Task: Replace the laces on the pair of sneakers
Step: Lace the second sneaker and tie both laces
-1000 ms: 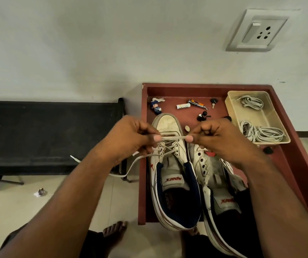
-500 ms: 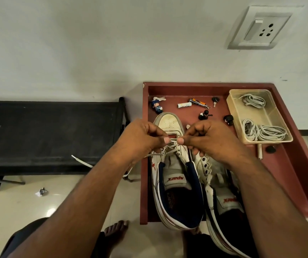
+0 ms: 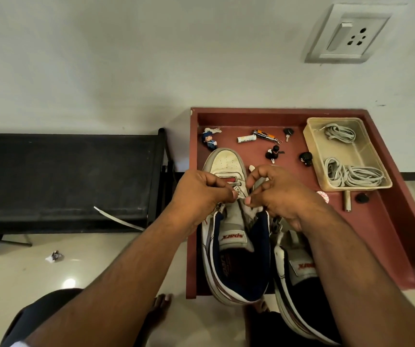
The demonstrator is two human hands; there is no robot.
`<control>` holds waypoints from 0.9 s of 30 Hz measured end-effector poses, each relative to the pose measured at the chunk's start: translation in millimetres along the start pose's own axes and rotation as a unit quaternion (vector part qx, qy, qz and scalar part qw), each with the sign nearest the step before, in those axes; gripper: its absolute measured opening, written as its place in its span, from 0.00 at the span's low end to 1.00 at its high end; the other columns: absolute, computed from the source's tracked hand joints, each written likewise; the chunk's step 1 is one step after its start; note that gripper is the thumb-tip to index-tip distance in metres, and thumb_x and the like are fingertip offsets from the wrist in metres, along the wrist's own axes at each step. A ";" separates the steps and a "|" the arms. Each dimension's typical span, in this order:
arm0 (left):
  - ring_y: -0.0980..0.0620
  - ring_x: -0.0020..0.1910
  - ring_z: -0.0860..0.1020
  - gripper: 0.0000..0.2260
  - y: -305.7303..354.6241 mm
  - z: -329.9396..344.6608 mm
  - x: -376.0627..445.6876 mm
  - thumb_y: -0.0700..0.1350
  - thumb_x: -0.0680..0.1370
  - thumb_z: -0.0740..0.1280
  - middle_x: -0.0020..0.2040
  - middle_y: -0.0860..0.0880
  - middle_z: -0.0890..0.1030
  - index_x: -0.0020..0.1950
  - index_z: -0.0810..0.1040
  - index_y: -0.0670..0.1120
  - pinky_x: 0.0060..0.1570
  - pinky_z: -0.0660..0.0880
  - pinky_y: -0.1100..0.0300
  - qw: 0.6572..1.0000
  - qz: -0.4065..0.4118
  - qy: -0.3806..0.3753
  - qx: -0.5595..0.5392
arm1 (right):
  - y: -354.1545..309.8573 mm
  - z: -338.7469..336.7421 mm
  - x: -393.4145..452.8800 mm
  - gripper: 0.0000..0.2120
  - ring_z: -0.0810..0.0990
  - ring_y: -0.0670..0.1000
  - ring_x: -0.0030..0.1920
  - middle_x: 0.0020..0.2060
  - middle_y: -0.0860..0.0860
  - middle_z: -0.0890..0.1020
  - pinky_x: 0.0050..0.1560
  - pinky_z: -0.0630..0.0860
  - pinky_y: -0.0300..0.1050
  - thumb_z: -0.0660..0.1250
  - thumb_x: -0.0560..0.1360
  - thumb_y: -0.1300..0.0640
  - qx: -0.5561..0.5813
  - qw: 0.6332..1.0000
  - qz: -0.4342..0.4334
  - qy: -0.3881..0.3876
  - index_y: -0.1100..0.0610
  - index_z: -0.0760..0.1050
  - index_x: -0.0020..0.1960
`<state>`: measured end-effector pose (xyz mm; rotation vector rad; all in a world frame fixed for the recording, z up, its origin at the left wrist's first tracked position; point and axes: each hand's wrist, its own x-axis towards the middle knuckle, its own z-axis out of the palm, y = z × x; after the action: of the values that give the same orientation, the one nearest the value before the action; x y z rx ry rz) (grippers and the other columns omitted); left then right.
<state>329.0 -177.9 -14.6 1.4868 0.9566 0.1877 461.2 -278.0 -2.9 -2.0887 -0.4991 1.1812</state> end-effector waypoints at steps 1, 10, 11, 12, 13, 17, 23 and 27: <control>0.56 0.34 0.81 0.05 -0.4 1.1 0.5 0.33 0.68 0.77 0.36 0.45 0.84 0.41 0.84 0.39 0.37 0.78 0.66 1.000 0.004 0.013 0.007 | -0.5 -0.5 -0.5 0.13 0.75 0.45 0.26 0.38 0.58 0.79 0.20 0.67 0.35 0.72 0.69 0.72 0.021 1.000 0.007 -0.001 0.58 0.75 0.46; 0.46 0.28 0.77 0.10 -7.0 7.7 4.5 0.30 0.67 0.75 0.31 0.38 0.80 0.38 0.77 0.41 0.38 0.80 0.47 0.998 0.034 0.024 0.046 | -1.1 -3.9 -1.3 0.11 0.73 0.44 0.21 0.33 0.57 0.78 0.18 0.66 0.34 0.69 0.71 0.74 0.096 0.995 0.025 -0.018 0.60 0.74 0.44; 0.48 0.28 0.76 0.10 -7.2 7.4 4.5 0.30 0.67 0.75 0.29 0.40 0.79 0.38 0.77 0.41 0.37 0.79 0.50 0.998 0.033 0.022 0.041 | -1.3 -3.7 -1.5 0.11 0.73 0.44 0.21 0.33 0.57 0.78 0.18 0.66 0.34 0.69 0.71 0.75 0.098 0.995 0.026 -0.018 0.60 0.74 0.44; 0.49 0.27 0.75 0.10 -7.5 7.5 4.8 0.30 0.67 0.75 0.28 0.42 0.78 0.37 0.77 0.41 0.36 0.78 0.53 0.999 0.031 0.022 0.036 | -1.3 -3.5 -1.5 0.11 0.73 0.44 0.21 0.33 0.57 0.78 0.17 0.66 0.35 0.69 0.71 0.75 0.099 0.995 0.026 -0.018 0.60 0.74 0.43; 0.50 0.26 0.75 0.10 -7.7 7.6 4.6 0.30 0.67 0.75 0.28 0.43 0.78 0.37 0.78 0.41 0.36 0.77 0.55 0.999 0.031 0.022 0.031 | -1.6 -3.6 -1.7 0.11 0.73 0.44 0.20 0.33 0.57 0.78 0.17 0.66 0.34 0.69 0.71 0.75 0.098 0.995 0.026 -0.017 0.60 0.74 0.43; 0.51 0.25 0.73 0.10 -7.9 8.7 3.1 0.31 0.67 0.77 0.26 0.47 0.77 0.37 0.78 0.40 0.33 0.75 0.59 0.999 0.027 0.016 0.018 | -1.1 -3.2 -1.2 0.11 0.73 0.44 0.21 0.32 0.56 0.78 0.18 0.65 0.34 0.69 0.70 0.75 0.101 0.994 0.028 -0.013 0.60 0.74 0.43; 0.52 0.25 0.74 0.11 -10.4 14.2 1.0 0.31 0.67 0.76 0.27 0.47 0.78 0.35 0.77 0.44 0.31 0.74 0.60 0.999 0.035 0.036 0.017 | -0.3 -5.5 -1.7 0.11 0.77 0.46 0.26 0.30 0.53 0.79 0.21 0.70 0.35 0.70 0.70 0.74 0.116 0.992 0.035 -0.025 0.60 0.75 0.42; 0.54 0.24 0.74 0.10 -11.8 16.2 1.7 0.31 0.68 0.76 0.26 0.48 0.78 0.36 0.77 0.43 0.31 0.75 0.60 0.997 0.042 0.053 0.025 | 1.6 -7.5 -0.2 0.11 0.79 0.48 0.30 0.30 0.52 0.80 0.25 0.73 0.38 0.71 0.69 0.74 0.118 0.992 0.035 -0.035 0.60 0.76 0.41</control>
<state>335.2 -190.7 -28.9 1.5772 0.9901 0.3097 467.6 -281.9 -1.2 -1.8814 -0.3027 1.2915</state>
